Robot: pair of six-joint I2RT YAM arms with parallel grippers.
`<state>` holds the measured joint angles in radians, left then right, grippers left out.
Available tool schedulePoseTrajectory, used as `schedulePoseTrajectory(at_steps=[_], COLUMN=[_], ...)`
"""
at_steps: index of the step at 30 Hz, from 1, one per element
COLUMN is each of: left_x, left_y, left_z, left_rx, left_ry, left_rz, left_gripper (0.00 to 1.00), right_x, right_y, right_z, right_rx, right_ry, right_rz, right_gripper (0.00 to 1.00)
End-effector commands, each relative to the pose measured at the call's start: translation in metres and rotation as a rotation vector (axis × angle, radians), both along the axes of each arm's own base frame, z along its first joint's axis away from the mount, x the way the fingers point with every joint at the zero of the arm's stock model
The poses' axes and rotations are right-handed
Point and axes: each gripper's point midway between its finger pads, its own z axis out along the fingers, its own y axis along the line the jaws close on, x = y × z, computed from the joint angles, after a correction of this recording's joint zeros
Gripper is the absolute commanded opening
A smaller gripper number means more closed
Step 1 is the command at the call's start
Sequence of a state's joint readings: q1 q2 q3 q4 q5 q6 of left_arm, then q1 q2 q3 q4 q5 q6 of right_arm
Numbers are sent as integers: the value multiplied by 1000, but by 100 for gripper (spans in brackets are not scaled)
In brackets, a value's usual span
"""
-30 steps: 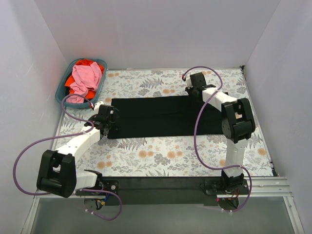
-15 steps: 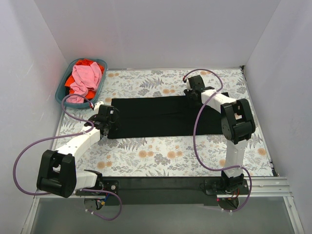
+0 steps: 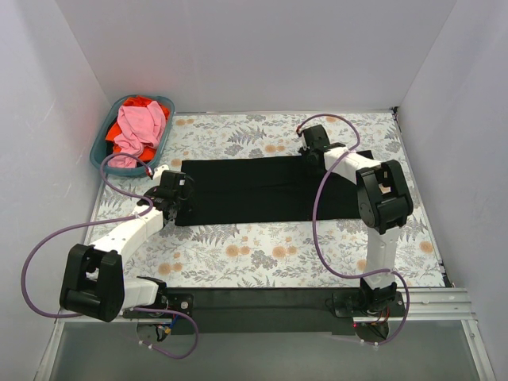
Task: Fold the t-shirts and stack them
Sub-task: Fold the tshirt
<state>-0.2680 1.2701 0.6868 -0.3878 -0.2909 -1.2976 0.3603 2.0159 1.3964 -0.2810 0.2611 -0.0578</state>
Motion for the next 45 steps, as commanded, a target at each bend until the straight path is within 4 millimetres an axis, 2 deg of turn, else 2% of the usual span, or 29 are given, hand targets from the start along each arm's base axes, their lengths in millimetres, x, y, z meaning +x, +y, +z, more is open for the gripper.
schedulePoseTrajectory(at_steps=[1, 4, 7, 10, 18, 20, 21, 25, 29, 31, 32, 33, 34, 35, 36, 37, 39, 45], left_x=[4, 3, 3, 3, 2, 2, 2, 2, 2, 3, 3, 3, 3, 3, 4, 4, 4, 3], left_y=[0, 1, 1, 2, 2, 2, 2, 2, 2, 1, 1, 1, 1, 1, 2, 1, 1, 2], left_z=[9, 8, 7, 7, 4, 3, 3, 1, 1, 2, 2, 2, 2, 3, 4, 4, 4, 6], left_rx=[3, 6, 9, 10, 15, 16, 15, 17, 18, 14, 15, 15, 14, 15, 14, 14, 12, 12], left_ry=[-35, -30, -26, -25, -15, -12, -12, -4, -1, -6, -6, -6, -8, -8, -12, -13, -14, -22], left_rz=[-3, -1, 0, 3, 1, 1, 2, 4, 2, 4, 4, 4, 5, 4, 7, 6, 5, 9], left_gripper=[76, 76, 76, 76, 76, 76, 76, 76, 76, 76, 76, 76, 76, 76, 76, 76, 76, 76], right_x=[5, 10, 21, 35, 76, 88, 91, 104, 105, 99, 96, 92, 82, 76, 69, 59, 47, 38], right_y=[-10, -16, -24, -32, -45, -45, -50, -68, -78, -71, -63, -47, -41, -30, -7, 5, 34, 68], right_z=[-3, 1, 13, 29, 42, 50, 47, 57, 69, 74, 86, 86, 77, 89, 84, 77, 77, 54], right_rx=[-64, -109, -173, -241, -384, -395, -417, -470, -433, -375, -327, -271, -227, -169, -80, -13, 107, 239], right_ry=[-23, -43, -80, -122, -180, -212, -211, -241, -272, -272, -287, -285, -258, -273, -253, -228, -203, -137], right_rz=[-14, -11, -14, -11, -2, -7, -20, -93, -169, -163, -144, -102, -98, -77, -18, -17, 35, 5], right_gripper=[25, 10, 5, 2, 1, 4, 7, 27, 43, 47, 47, 47, 46, 46, 42, 40, 38, 38])
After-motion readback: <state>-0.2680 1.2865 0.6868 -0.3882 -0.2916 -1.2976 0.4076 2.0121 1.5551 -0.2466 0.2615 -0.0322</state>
